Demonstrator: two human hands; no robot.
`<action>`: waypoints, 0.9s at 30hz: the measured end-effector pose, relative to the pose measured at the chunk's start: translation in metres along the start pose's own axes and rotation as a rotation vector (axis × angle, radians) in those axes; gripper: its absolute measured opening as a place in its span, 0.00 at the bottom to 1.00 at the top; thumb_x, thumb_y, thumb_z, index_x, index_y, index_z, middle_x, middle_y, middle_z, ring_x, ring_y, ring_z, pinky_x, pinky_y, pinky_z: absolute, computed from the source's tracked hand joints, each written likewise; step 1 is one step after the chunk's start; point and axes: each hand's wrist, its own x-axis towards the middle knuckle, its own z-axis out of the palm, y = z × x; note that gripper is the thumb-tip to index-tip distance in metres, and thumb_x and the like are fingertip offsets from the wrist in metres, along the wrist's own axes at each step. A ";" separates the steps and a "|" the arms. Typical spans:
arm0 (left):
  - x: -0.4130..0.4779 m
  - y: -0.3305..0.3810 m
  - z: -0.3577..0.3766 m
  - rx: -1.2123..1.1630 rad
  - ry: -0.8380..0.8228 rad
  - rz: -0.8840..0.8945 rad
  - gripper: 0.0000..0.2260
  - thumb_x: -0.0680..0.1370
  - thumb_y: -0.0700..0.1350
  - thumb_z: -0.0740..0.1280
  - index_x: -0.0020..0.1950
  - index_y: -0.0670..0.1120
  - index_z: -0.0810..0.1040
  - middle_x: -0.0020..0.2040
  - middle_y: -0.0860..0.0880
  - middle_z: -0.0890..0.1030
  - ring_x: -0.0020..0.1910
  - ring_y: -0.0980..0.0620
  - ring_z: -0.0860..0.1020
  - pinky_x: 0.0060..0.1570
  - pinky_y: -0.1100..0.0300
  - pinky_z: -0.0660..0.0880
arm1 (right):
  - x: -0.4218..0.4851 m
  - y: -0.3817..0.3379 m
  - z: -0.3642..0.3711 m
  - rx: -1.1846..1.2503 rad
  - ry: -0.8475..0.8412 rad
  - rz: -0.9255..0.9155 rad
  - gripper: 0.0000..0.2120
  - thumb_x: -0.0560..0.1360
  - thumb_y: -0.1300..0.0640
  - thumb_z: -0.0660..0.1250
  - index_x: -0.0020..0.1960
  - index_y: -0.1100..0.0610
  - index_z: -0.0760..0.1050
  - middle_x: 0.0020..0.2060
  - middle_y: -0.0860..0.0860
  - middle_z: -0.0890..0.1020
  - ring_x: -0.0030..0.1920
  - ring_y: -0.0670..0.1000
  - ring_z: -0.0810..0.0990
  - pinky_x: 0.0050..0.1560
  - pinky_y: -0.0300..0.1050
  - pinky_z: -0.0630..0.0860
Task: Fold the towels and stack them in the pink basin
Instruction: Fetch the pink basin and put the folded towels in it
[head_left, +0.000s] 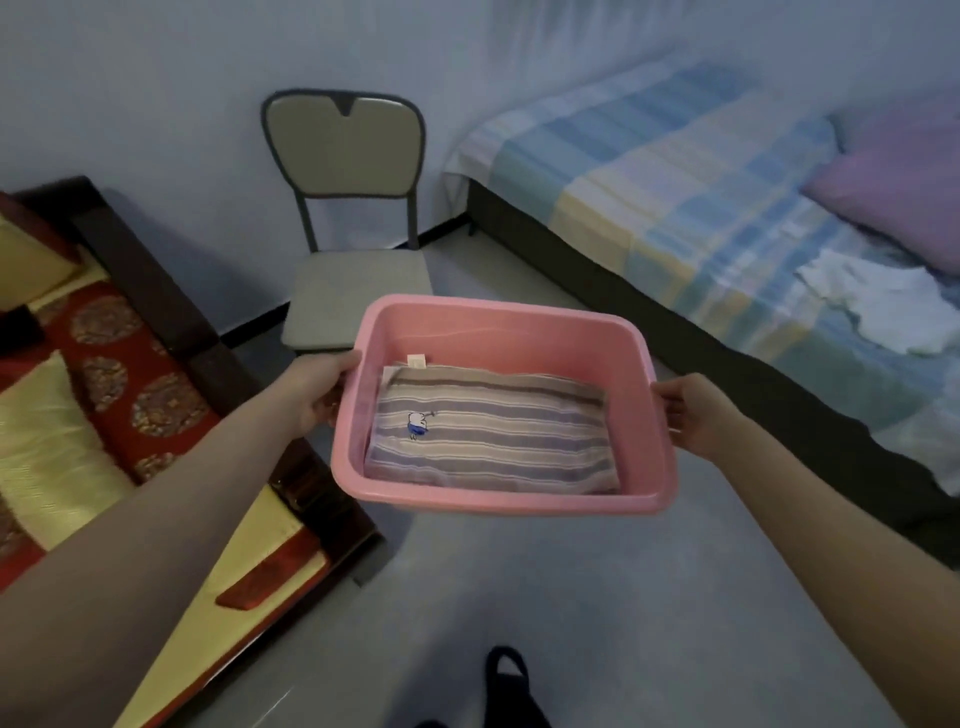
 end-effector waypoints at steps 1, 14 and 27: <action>0.010 0.008 0.004 -0.007 0.025 -0.004 0.07 0.76 0.47 0.68 0.48 0.43 0.78 0.44 0.43 0.77 0.40 0.47 0.74 0.47 0.50 0.72 | 0.019 -0.018 0.007 -0.027 -0.023 0.002 0.06 0.73 0.62 0.61 0.38 0.58 0.72 0.29 0.52 0.70 0.29 0.49 0.69 0.34 0.44 0.69; 0.182 0.097 -0.033 -0.129 0.330 -0.068 0.08 0.76 0.45 0.68 0.50 0.42 0.78 0.42 0.44 0.78 0.38 0.48 0.76 0.36 0.55 0.74 | 0.216 -0.203 0.198 -0.278 -0.180 -0.062 0.03 0.72 0.62 0.63 0.40 0.59 0.72 0.34 0.54 0.72 0.35 0.51 0.72 0.37 0.46 0.70; 0.406 0.130 -0.064 -0.193 0.616 -0.165 0.08 0.77 0.47 0.66 0.40 0.46 0.73 0.38 0.47 0.75 0.35 0.52 0.72 0.33 0.58 0.71 | 0.421 -0.316 0.427 -0.606 -0.291 -0.191 0.05 0.70 0.66 0.62 0.43 0.62 0.76 0.35 0.58 0.77 0.35 0.54 0.76 0.37 0.46 0.76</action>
